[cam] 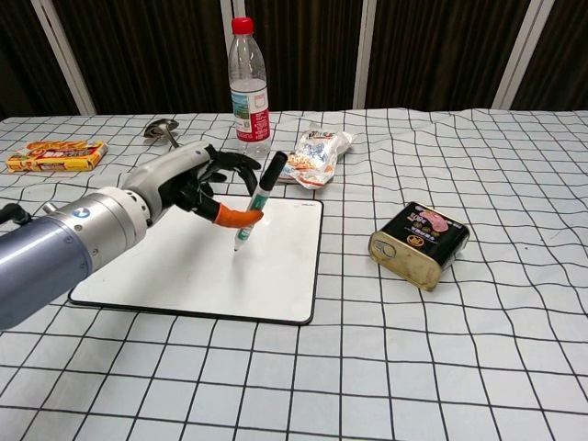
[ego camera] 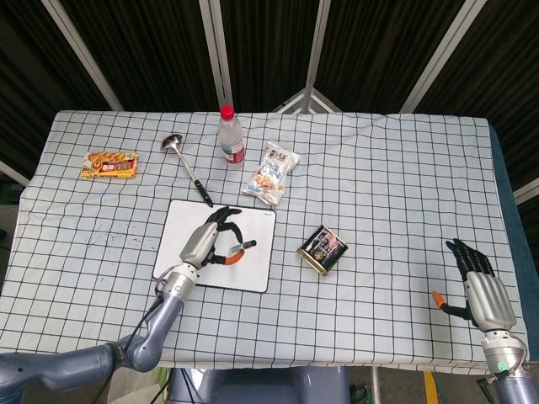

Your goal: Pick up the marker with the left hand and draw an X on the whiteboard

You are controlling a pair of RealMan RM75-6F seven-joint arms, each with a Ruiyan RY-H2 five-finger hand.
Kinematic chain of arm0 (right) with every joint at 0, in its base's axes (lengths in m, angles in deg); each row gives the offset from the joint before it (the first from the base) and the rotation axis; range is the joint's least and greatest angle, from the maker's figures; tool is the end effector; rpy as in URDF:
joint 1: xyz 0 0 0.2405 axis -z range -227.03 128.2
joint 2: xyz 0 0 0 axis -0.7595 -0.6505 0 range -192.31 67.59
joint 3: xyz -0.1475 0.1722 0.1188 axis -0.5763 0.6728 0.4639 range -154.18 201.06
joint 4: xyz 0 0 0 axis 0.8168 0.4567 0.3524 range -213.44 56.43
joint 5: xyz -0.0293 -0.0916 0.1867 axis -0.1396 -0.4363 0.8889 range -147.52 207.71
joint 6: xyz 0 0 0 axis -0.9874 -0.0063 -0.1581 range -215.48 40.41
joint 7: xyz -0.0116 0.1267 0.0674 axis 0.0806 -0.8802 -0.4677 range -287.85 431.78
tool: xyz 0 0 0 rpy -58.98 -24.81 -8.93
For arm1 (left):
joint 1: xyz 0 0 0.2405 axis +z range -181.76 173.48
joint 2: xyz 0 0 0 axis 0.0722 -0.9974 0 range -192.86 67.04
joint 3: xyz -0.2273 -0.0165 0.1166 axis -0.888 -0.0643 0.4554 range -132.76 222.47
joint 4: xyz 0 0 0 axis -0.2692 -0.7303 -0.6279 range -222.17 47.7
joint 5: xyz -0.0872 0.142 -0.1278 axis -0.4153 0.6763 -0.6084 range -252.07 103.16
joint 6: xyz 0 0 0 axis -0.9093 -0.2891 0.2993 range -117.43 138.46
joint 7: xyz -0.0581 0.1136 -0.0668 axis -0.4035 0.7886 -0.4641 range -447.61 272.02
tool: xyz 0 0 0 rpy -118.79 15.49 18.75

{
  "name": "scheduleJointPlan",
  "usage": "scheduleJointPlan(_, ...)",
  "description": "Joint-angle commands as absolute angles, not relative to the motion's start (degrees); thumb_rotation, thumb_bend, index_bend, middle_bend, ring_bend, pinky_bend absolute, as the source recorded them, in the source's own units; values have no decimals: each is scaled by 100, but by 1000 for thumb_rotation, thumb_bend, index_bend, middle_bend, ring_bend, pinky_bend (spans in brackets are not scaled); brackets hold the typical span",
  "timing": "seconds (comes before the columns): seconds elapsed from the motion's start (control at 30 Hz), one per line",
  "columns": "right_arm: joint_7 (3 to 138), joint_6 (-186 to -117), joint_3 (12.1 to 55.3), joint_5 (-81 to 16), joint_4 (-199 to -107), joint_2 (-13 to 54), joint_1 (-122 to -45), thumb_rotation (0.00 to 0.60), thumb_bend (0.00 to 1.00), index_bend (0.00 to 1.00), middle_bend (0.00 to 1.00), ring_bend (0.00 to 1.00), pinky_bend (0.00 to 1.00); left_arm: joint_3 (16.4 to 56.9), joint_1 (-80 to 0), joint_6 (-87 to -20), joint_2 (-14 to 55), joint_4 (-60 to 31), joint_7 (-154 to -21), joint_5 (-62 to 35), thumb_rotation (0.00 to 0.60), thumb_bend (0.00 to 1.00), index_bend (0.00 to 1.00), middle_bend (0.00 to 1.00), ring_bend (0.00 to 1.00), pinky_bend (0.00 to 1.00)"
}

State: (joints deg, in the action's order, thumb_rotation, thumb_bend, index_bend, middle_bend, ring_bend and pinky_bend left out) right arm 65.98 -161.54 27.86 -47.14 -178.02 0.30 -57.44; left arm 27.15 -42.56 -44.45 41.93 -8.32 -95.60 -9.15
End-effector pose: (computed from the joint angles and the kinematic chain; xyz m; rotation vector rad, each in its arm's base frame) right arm -0.3030 -0.1982 0.1397 1.3123 -1.2256 0.9304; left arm -0.1107 0.3258 -0.0761 -1.5135 -1.6307 -1.3623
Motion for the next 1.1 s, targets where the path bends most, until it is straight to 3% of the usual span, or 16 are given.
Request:
scheduleJointPlan(0.03, 6594, -16152, 2787, -4707, -17805, 28, -5743, 600, 312, 0, 0, 0, 0, 2725, -4286, -4427, 4217, -903, -9546, -918, 600, 493, 695, 121, 0, 0)
scheduleJointPlan(1.1, 6650, -16173, 2797, -4703, -17809, 56, -5746, 600, 312, 0, 0, 0, 0, 2726, -4416, -4355, 4019, -2249, -9981, -596, 600, 493, 714, 131, 0, 0)
